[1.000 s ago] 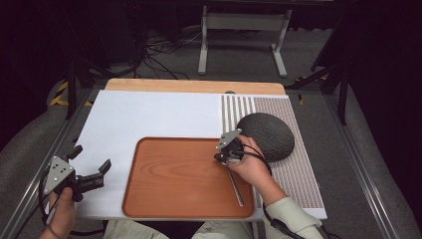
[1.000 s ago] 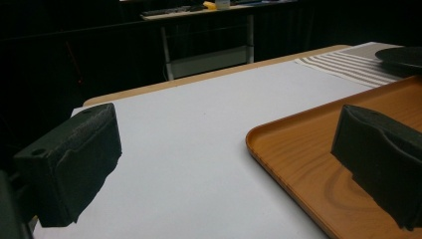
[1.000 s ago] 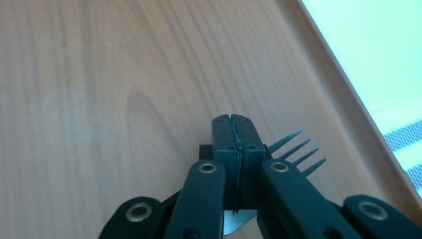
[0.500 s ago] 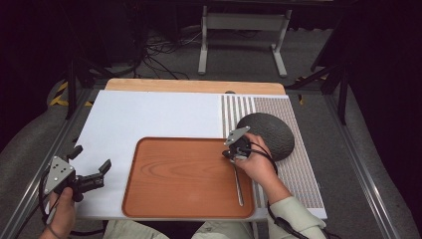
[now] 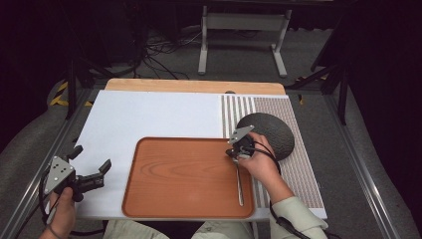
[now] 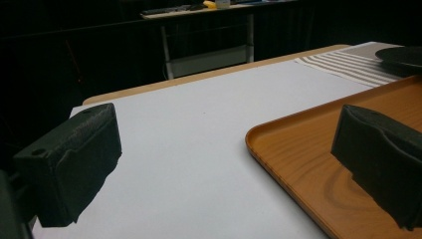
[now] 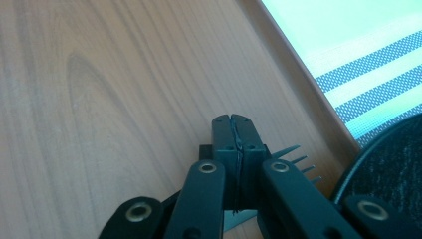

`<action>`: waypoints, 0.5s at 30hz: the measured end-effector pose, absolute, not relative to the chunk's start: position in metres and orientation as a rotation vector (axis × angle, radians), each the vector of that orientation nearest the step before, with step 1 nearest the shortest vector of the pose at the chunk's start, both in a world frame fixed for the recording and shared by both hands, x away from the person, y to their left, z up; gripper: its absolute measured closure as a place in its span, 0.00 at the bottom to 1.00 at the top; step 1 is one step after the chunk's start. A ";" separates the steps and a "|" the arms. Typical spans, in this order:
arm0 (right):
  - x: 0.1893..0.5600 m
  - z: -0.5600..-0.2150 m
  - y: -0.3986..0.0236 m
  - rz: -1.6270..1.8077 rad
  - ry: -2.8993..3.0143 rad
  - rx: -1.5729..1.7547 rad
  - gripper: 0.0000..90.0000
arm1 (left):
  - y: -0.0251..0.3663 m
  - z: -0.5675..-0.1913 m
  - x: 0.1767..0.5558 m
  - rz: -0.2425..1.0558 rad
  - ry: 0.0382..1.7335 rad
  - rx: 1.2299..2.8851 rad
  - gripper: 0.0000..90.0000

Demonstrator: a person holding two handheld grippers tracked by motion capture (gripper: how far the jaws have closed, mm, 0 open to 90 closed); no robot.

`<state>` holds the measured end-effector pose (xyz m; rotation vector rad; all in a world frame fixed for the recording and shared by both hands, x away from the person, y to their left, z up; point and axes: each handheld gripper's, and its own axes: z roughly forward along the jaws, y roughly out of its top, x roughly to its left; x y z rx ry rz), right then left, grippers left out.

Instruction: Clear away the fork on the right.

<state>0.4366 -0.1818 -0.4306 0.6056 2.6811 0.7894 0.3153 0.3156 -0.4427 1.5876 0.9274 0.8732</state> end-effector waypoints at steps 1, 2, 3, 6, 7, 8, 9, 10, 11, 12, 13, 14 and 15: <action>0.437 -0.430 -0.182 0.798 2.685 0.602 1.00 | 0.315 -0.443 0.316 0.873 0.928 1.582 0.00; 0.436 -0.429 -0.182 0.805 2.682 0.598 1.00 | 0.315 -0.443 0.315 0.871 0.930 1.581 0.00; 0.436 -0.428 -0.182 0.810 2.679 0.597 1.00 | 0.316 -0.443 0.316 0.874 0.928 1.582 0.00; 0.434 -0.422 -0.181 0.839 2.668 0.590 0.97 | 0.315 -0.443 0.315 0.870 0.931 1.583 0.00; 0.433 -0.420 -0.181 0.852 2.662 0.590 0.94 | 0.315 -0.443 0.315 0.870 0.931 1.583 0.00; 0.432 -0.417 -0.181 0.870 2.658 0.588 0.90 | 0.316 -0.443 0.315 0.870 0.930 1.583 0.00; 0.432 -0.417 -0.181 0.870 2.658 0.588 0.90 | 0.316 -0.443 0.315 0.870 0.930 1.583 0.00; 0.430 -0.412 -0.180 0.913 2.650 0.594 0.79 | 0.316 -0.443 0.315 0.870 0.930 1.583 0.00; 0.429 -0.410 -0.179 0.947 2.650 0.605 0.71 | 0.316 -0.443 0.315 0.871 0.932 1.582 0.00; 0.428 -0.408 -0.179 0.989 2.641 0.615 0.62 | 0.316 -0.442 0.315 0.875 0.930 1.584 0.00; 0.427 -0.406 -0.178 1.019 2.630 0.609 0.51 | 0.316 -0.442 0.315 0.875 0.930 1.584 0.00; 0.426 -0.404 -0.178 1.045 2.622 0.604 0.43 | 0.315 -0.443 0.315 0.870 0.932 1.576 0.00; 0.426 -0.404 -0.178 1.045 2.622 0.604 0.43 | 0.315 -0.443 0.315 0.870 0.932 1.576 0.00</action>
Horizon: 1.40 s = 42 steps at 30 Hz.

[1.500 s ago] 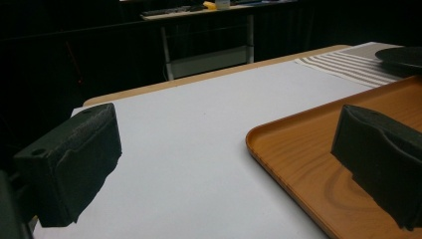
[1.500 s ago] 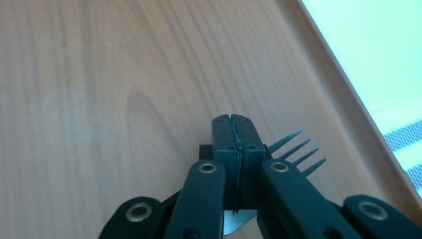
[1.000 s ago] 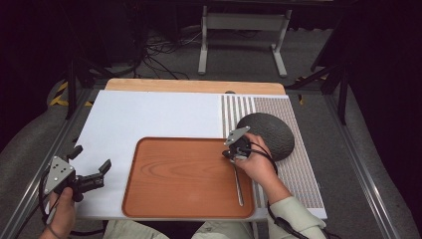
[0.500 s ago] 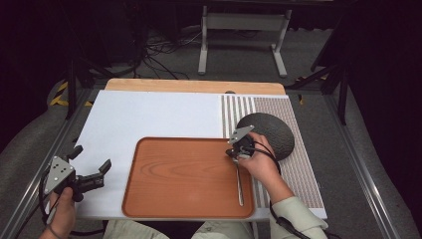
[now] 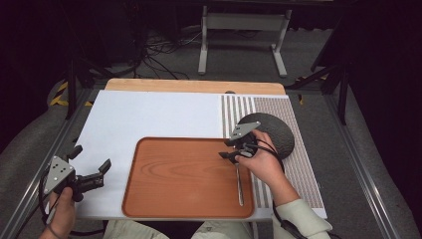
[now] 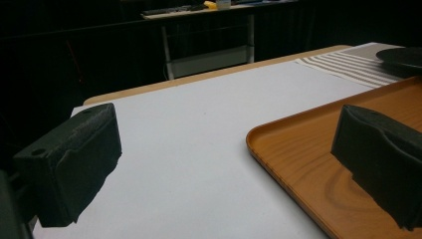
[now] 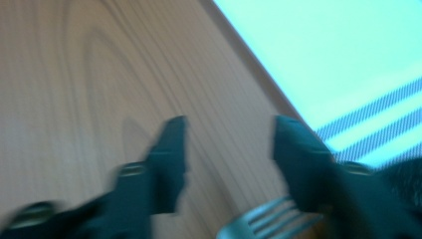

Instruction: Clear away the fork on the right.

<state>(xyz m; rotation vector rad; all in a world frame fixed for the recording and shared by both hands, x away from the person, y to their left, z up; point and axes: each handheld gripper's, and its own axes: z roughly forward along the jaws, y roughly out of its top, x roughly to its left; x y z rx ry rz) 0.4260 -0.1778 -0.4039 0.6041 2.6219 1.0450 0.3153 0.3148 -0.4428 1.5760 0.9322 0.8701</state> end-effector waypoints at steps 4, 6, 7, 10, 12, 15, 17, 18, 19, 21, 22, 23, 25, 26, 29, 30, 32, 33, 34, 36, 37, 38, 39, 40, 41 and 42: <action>0.420 -0.394 -0.178 1.153 2.558 0.595 0.24 | 0.315 -0.442 0.315 0.875 0.926 1.584 0.00; 0.418 -0.389 -0.180 1.162 2.535 0.577 0.21 | 0.316 -0.442 0.315 0.877 0.926 1.586 0.00; 0.416 -0.383 -0.182 1.180 2.515 0.569 0.19 | 0.316 -0.442 0.315 0.877 0.926 1.586 0.00; 0.413 -0.378 -0.185 1.193 2.499 0.558 0.17 | 0.315 -0.442 0.315 0.878 0.925 1.584 0.00; 0.410 -0.374 -0.190 1.212 2.484 0.561 0.17 | 0.315 -0.442 0.315 0.877 0.927 1.582 0.00; 0.406 -0.369 -0.199 1.227 2.455 0.566 0.17 | 0.316 -0.442 0.315 0.878 0.927 1.581 0.00; 0.402 -0.367 -0.205 1.239 2.434 0.575 0.17 | 0.315 -0.442 0.315 0.879 0.926 1.584 0.00; 0.401 -0.365 -0.209 1.246 2.422 0.578 0.17 | 0.315 -0.442 0.315 0.880 0.925 1.581 0.00; 0.400 -0.364 -0.212 1.253 2.412 0.583 0.17 | 0.315 -0.442 0.315 0.880 0.926 1.581 0.00; 0.397 -0.363 -0.220 1.272 2.385 0.593 0.17 | 0.315 -0.442 0.315 0.881 0.926 1.581 0.00; 0.396 -0.362 -0.224 1.279 2.372 0.593 0.17 | 0.315 -0.442 0.315 0.881 0.926 1.581 0.00; 0.395 -0.362 -0.227 1.287 2.363 0.596 0.17 | 0.315 -0.442 0.315 0.876 0.930 1.577 0.00; 0.392 -0.361 -0.236 1.308 2.340 0.606 0.16 | 0.314 -0.442 0.315 0.876 0.930 1.576 0.00; 0.390 -0.361 -0.239 1.312 2.332 0.608 0.16 | 0.314 -0.442 0.315 0.876 0.930 1.576 0.00; 0.386 -0.361 -0.250 1.328 2.304 0.629 0.16 | 0.314 -0.443 0.315 0.875 0.931 1.575 0.00; 0.384 -0.361 -0.255 1.327 2.289 0.643 0.16 | 0.314 -0.443 0.315 0.874 0.932 1.574 0.00; 0.380 -0.362 -0.262 1.338 2.261 0.649 0.16 | 0.315 -0.443 0.315 0.875 0.933 1.574 0.00; 0.378 -0.363 -0.266 1.348 2.250 0.655 0.16 | 0.315 -0.443 0.315 0.875 0.934 1.574 0.00; 0.376 -0.364 -0.270 1.356 2.240 0.660 0.16 | 0.315 -0.443 0.315 0.874 0.934 1.573 0.00; 0.372 -0.366 -0.279 1.368 2.209 0.671 0.16 | 0.314 -0.443 0.315 0.875 0.932 1.574 0.00; 0.371 -0.367 -0.281 1.376 2.199 0.676 0.16 | 0.314 -0.443 0.315 0.875 0.932 1.574 0.00; 0.368 -0.368 -0.287 1.388 2.183 0.685 0.15 | 0.314 -0.443 0.315 0.874 0.935 1.572 0.00; 0.367 -0.369 -0.290 1.396 2.171 0.685 0.15 | 0.314 -0.443 0.315 0.874 0.935 1.572 0.00; 0.366 -0.370 -0.294 1.405 2.158 0.689 0.15 | 0.314 -0.443 0.315 0.875 0.936 1.573 0.00; 0.364 -0.371 -0.297 1.416 2.145 0.692 0.15 | 0.315 -0.443 0.315 0.875 0.934 1.574 0.00; 0.362 -0.372 -0.300 1.421 2.131 0.693 0.15 | 0.315 -0.443 0.315 0.875 0.934 1.574 0.00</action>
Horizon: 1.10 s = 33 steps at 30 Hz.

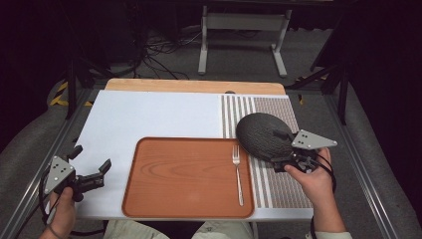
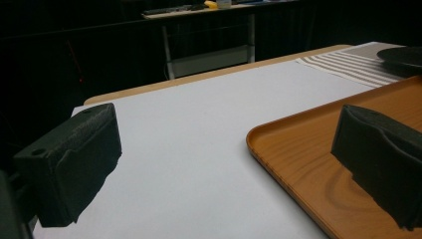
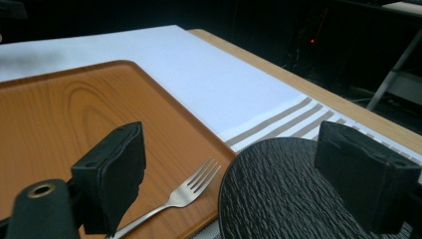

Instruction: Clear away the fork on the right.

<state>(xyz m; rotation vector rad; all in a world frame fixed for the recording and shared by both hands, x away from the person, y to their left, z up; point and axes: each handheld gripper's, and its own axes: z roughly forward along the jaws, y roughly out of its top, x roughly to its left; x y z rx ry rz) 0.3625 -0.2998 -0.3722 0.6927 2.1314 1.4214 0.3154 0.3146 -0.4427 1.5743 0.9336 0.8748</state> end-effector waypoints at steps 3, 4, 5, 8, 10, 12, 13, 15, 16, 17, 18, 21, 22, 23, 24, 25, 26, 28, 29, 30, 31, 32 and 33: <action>0.358 -0.376 -0.308 1.451 2.095 0.705 0.15 | 0.315 -0.443 0.315 0.875 0.934 1.574 0.00; 0.358 -0.376 -0.308 1.451 2.095 0.705 0.15 | 0.315 -0.443 0.315 0.875 0.934 1.574 0.00; 0.356 -0.379 -0.312 1.464 2.081 0.715 0.15 | 0.315 -0.443 0.315 0.875 0.934 1.575 0.00; 0.353 -0.386 -0.320 1.479 2.056 0.729 0.15 | 0.314 -0.443 0.315 0.875 0.936 1.572 0.00; 0.350 -0.390 -0.326 1.481 2.038 0.731 0.15 | 0.314 -0.443 0.315 0.875 0.939 1.572 0.00; 0.348 -0.394 -0.331 1.504 2.018 0.744 0.15 | 0.314 -0.443 0.315 0.875 0.936 1.573 0.00; 0.347 -0.397 -0.333 1.507 2.013 0.750 0.15 | 0.314 -0.443 0.315 0.878 0.933 1.578 0.00; 0.345 -0.402 -0.337 1.512 2.008 0.764 0.15 | 0.314 -0.443 0.315 0.878 0.934 1.578 0.00; 0.344 -0.405 -0.339 1.515 2.005 0.774 0.15 | 0.314 -0.443 0.315 0.874 0.937 1.572 0.00; 0.343 -0.408 -0.341 1.512 2.005 0.780 0.15 | 0.315 -0.443 0.315 0.876 0.937 1.574 0.00; 0.342 -0.410 -0.343 1.512 2.006 0.785 0.15 | 0.315 -0.443 0.315 0.877 0.937 1.574 0.00; 0.339 -0.418 -0.348 1.526 1.993 0.799 0.15 | 0.315 -0.443 0.315 0.879 0.936 1.577 0.00; 0.338 -0.421 -0.350 1.533 1.986 0.802 0.15 | 0.314 -0.443 0.315 0.880 0.936 1.576 0.00; 0.337 -0.424 -0.352 1.537 1.979 0.814 0.15 | 0.314 -0.443 0.315 0.879 0.937 1.578 0.00; 0.337 -0.426 -0.353 1.546 1.972 0.815 0.15 | 0.314 -0.443 0.316 0.880 0.934 1.581 0.00; 0.336 -0.427 -0.354 1.549 1.968 0.822 0.15 | 0.314 -0.443 0.316 0.878 0.933 1.582 0.00; 0.335 -0.430 -0.356 1.555 1.964 0.829 0.15 | 0.314 -0.443 0.316 0.878 0.936 1.578 0.00; 0.334 -0.434 -0.359 1.561 1.955 0.837 0.15 | 0.314 -0.443 0.315 0.874 0.936 1.571 0.00; 0.333 -0.436 -0.360 1.567 1.954 0.847 0.15 | 0.314 -0.443 0.315 0.874 0.936 1.570 0.00; 0.332 -0.438 -0.361 1.569 1.952 0.854 0.15 | 0.314 -0.443 0.315 0.873 0.937 1.570 0.00; 0.332 -0.440 -0.361 1.570 1.955 0.855 0.15 | 0.314 -0.443 0.315 0.873 0.937 1.570 0.00; 0.332 -0.442 -0.362 1.567 1.958 0.859 0.15 | 0.314 -0.443 0.316 0.873 0.938 1.570 0.00; 0.332 -0.444 -0.362 1.569 1.962 0.868 0.15 | 0.314 -0.443 0.316 0.873 0.938 1.570 0.00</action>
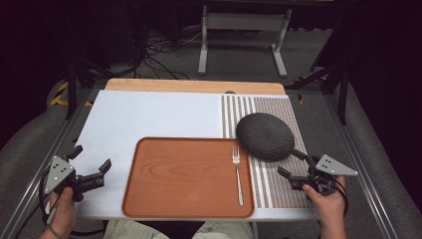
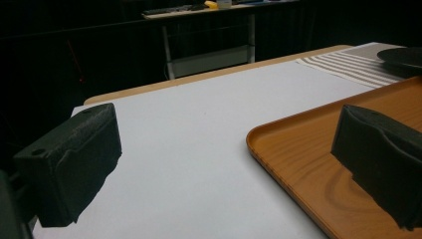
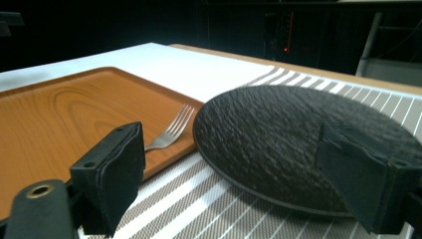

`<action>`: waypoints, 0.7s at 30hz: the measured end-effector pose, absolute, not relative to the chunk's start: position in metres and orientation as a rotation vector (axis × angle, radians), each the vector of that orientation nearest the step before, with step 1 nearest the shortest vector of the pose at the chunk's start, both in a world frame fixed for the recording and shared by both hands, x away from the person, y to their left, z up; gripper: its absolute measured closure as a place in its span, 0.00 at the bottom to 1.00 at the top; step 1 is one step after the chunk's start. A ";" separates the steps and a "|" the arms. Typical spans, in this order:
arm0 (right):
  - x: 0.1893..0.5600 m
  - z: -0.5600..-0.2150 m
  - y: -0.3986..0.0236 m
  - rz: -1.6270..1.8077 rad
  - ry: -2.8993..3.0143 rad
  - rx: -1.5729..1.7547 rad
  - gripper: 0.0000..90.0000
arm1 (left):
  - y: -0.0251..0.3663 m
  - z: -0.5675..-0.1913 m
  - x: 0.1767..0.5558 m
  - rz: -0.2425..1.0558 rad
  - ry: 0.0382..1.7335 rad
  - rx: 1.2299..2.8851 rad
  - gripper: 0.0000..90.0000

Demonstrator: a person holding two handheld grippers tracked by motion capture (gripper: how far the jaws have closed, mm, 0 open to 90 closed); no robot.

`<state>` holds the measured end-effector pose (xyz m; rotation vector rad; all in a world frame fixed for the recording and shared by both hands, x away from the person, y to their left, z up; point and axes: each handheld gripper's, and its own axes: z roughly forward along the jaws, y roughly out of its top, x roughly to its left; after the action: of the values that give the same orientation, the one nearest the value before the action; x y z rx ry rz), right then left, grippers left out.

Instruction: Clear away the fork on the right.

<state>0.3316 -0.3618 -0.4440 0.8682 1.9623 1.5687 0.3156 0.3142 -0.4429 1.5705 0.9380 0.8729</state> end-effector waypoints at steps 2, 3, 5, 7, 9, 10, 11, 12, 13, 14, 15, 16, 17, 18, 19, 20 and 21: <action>0.332 -0.446 -0.362 1.566 1.968 0.872 0.15 | 0.314 -0.443 0.316 0.873 0.939 1.570 0.00; 0.332 -0.450 -0.362 1.564 1.975 0.883 0.15 | 0.315 -0.443 0.316 0.875 0.940 1.571 0.00; 0.333 -0.452 -0.362 1.559 1.983 0.894 0.15 | 0.316 -0.443 0.316 0.875 0.941 1.573 0.00; 0.333 -0.452 -0.362 1.564 1.983 0.898 0.15 | 0.316 -0.443 0.317 0.872 0.950 1.575 0.00; 0.333 -0.452 -0.363 1.565 1.976 0.903 0.15 | 0.317 -0.443 0.317 0.871 0.953 1.570 0.00; 0.333 -0.452 -0.363 1.565 1.976 0.903 0.15 | 0.317 -0.443 0.317 0.872 0.953 1.570 0.00; 0.333 -0.452 -0.363 1.566 1.973 0.903 0.15 | 0.317 -0.443 0.317 0.872 0.953 1.565 0.00; 0.333 -0.452 -0.363 1.566 1.970 0.904 0.15 | 0.317 -0.444 0.317 0.872 0.953 1.565 0.00; 0.333 -0.452 -0.363 1.566 1.970 0.909 0.15 | 0.317 -0.444 0.317 0.871 0.954 1.565 0.00; 0.333 -0.452 -0.363 1.565 1.970 0.911 0.15 | 0.317 -0.443 0.317 0.872 0.952 1.573 0.00; 0.333 -0.452 -0.363 1.565 1.971 0.912 0.15 | 0.317 -0.443 0.317 0.872 0.952 1.574 0.00; 0.333 -0.452 -0.363 1.563 1.971 0.912 0.15 | 0.317 -0.443 0.317 0.872 0.952 1.575 0.00; 0.333 -0.452 -0.363 1.561 1.975 0.912 0.15 | 0.317 -0.443 0.317 0.872 0.952 1.575 0.00; 0.334 -0.452 -0.363 1.562 1.974 0.914 0.15 | 0.317 -0.443 0.317 0.872 0.953 1.575 0.00; 0.334 -0.452 -0.363 1.561 1.975 0.918 0.15 | 0.317 -0.443 0.317 0.872 0.952 1.575 0.00; 0.333 -0.452 -0.363 1.563 1.975 0.923 0.15 | 0.317 -0.443 0.317 0.872 0.952 1.575 0.00; 0.334 -0.452 -0.363 1.565 1.972 0.921 0.15 | 0.317 -0.443 0.317 0.873 0.952 1.574 0.00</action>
<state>0.3336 -0.3630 -0.4518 0.9210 1.9721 1.5645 0.3169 0.3165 -0.4433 1.5740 0.9517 0.8729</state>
